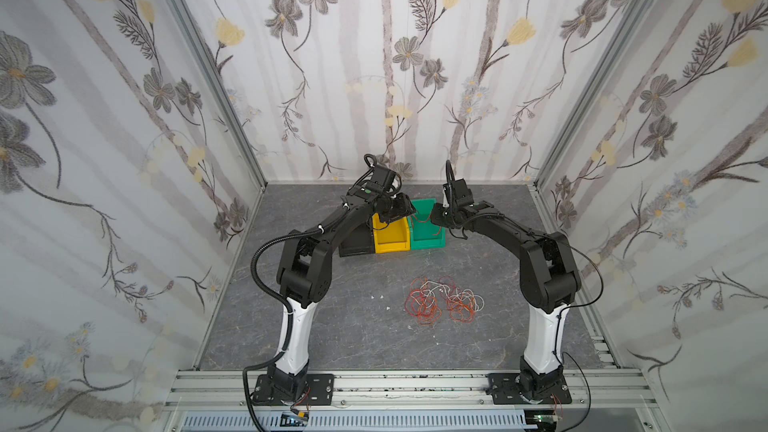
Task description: Untangle the cables
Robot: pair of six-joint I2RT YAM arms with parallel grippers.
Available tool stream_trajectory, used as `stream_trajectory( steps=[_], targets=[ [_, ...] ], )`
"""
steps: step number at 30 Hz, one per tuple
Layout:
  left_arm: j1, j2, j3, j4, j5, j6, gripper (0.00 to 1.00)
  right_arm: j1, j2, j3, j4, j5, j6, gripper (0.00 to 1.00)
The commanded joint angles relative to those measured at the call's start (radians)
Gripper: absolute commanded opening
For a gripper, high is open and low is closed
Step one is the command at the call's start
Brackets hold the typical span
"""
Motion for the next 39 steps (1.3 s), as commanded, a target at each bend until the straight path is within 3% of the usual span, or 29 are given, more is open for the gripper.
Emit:
stream_trajectory(
  steps=[1,6,20,24,39],
  targets=[
    [0.002,-0.011,-0.004,0.033,-0.003,-0.009,0.56,0.000,-0.021,-0.003,0.004,-0.040,-0.013,0.37],
    [0.003,0.011,0.008,0.047,0.014,-0.014,0.49,-0.001,-0.046,-0.017,0.016,-0.054,-0.018,0.35],
    [-0.011,0.174,0.191,-0.011,0.020,-0.013,0.12,-0.002,-0.080,-0.038,0.047,-0.100,-0.021,0.01],
    [-0.011,0.184,0.190,-0.016,0.023,-0.006,0.02,-0.003,-0.075,-0.038,0.108,-0.166,0.010,0.00],
    [-0.022,0.217,0.197,-0.012,0.047,0.013,0.00,-0.006,0.103,0.090,0.185,-0.301,0.145,0.00]
  ],
)
